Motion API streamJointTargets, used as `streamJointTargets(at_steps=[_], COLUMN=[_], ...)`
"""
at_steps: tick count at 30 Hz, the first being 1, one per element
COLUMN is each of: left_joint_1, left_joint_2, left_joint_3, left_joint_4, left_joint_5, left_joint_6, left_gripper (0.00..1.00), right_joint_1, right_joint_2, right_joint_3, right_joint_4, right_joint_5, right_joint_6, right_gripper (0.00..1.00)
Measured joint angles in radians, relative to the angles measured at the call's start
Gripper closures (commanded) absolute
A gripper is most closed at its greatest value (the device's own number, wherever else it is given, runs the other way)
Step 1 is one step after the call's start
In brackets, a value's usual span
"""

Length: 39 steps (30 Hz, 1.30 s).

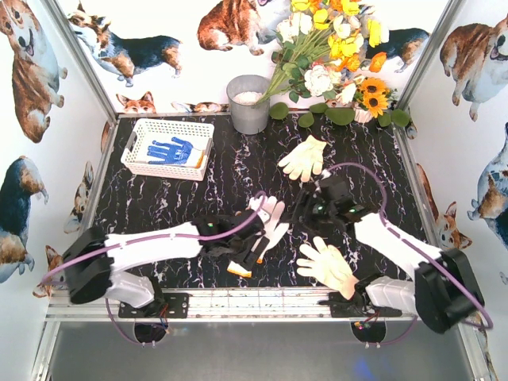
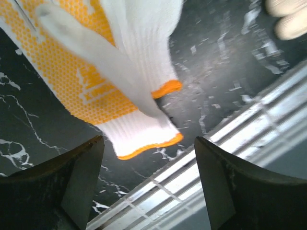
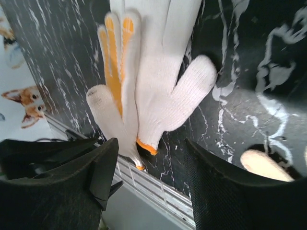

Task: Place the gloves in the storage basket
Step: Turn over the glove at the center of the board, then pair the glove with the glove.

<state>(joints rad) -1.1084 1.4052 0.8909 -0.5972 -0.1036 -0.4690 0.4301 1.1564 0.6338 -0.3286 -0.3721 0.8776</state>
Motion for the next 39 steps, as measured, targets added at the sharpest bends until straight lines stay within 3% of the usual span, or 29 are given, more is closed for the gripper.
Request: streamJointTargets(at_steps=[2, 6, 14, 21, 26, 39], left_joint_1=[0.008, 0.079, 0.441, 0.485, 0.512, 0.542], left_joint_2=[-0.061, -0.193, -0.289, -0.264, -0.187, -0.026], left_joint_3=[-0.011, -0.034, -0.338, -0.415, -0.443, -0.446], left_joint_4=[0.031, 0.106, 0.267, 0.422, 0.515, 0.72], left_joint_5=[0.023, 0.056, 0.208, 0.317, 0.363, 0.43], left_joint_6=[-0.01, -0.068, -0.284, -0.371, -0.4, -0.42], left_gripper=[0.26, 0.34, 0.39, 0.45, 0.58, 0.64], right_joint_1=[0.039, 0.102, 0.183, 0.23, 0.256, 0.262], right_joint_2=[0.042, 0.092, 0.2, 0.291, 0.338, 0.436], right_joint_3=[-0.01, -0.01, 0.001, 0.024, 0.036, 0.1], right_joint_4=[0.021, 0.073, 0.146, 0.19, 0.211, 0.275], right_joint_5=[-0.011, -0.023, -0.023, -0.023, -0.023, -0.013], right_joint_6=[0.028, 0.072, 0.113, 0.131, 0.145, 0.146], right_gripper=[0.41, 0.41, 0.39, 0.39, 0.46, 0.47])
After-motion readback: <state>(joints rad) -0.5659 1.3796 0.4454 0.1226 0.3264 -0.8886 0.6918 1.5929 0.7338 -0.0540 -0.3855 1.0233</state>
